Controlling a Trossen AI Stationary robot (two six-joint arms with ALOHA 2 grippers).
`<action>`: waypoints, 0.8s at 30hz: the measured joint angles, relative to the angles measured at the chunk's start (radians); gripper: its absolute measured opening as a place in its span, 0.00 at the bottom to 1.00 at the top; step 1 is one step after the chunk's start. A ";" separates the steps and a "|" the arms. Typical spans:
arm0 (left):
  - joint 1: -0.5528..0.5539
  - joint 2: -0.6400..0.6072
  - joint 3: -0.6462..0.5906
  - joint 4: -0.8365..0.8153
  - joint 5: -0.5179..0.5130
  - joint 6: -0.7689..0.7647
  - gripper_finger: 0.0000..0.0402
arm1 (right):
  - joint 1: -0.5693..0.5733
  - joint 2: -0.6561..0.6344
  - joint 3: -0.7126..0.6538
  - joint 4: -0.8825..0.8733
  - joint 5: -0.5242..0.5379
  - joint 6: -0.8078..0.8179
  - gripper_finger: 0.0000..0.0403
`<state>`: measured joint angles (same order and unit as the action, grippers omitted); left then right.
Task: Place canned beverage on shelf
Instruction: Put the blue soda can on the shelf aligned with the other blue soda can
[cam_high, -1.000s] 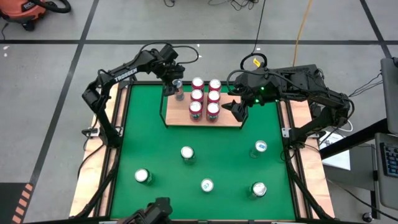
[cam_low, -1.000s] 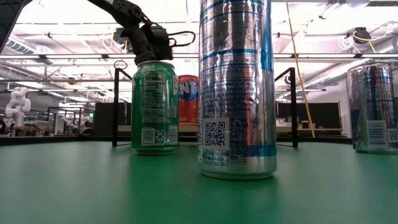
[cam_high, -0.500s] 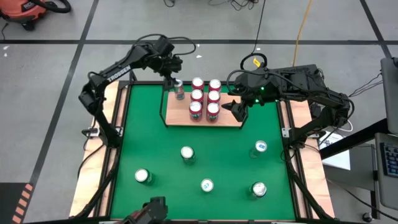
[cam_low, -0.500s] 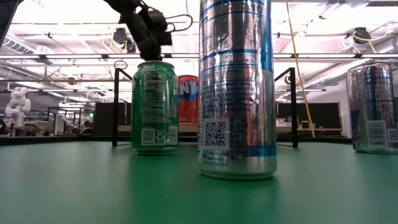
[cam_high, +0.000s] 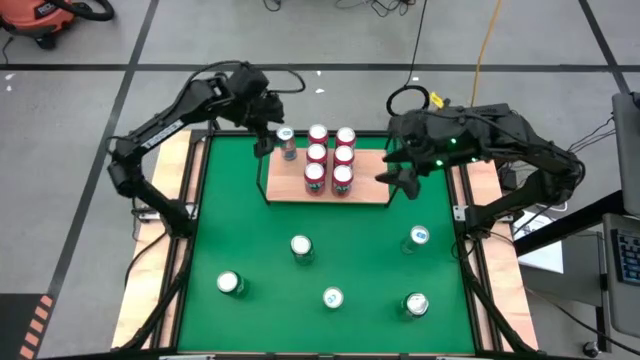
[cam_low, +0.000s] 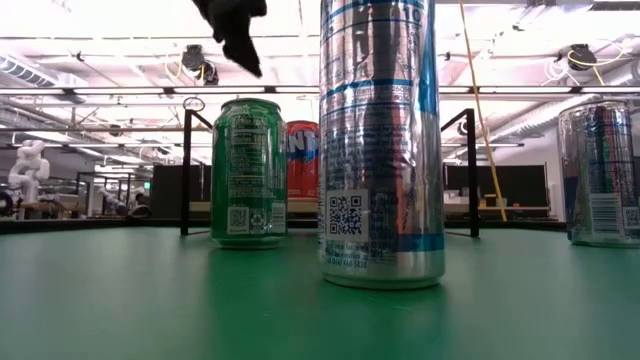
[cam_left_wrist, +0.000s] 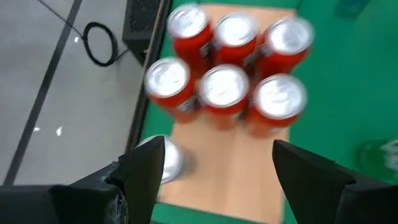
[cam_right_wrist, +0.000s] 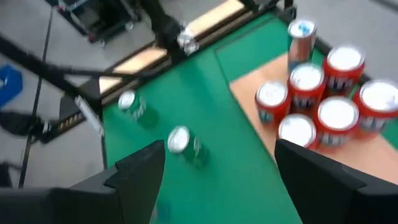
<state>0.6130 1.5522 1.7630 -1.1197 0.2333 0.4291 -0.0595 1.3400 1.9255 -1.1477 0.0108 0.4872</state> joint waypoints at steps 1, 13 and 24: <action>-0.021 -0.013 0.000 0.000 0.000 -0.031 0.72 | 0.013 -0.007 0.000 -0.022 -0.006 0.004 0.73; -0.345 -0.153 0.000 -0.001 -0.128 -0.415 0.72 | 0.147 -0.009 -0.046 -0.356 -0.005 -0.002 0.73; -0.503 -0.173 0.000 -0.033 -0.099 -0.679 0.72 | 0.332 -0.055 -0.290 -0.212 0.060 0.298 0.73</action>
<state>0.1096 1.3790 1.7630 -1.1522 0.1343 -0.2497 0.2721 1.2850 1.6352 -1.3592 0.0710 0.7848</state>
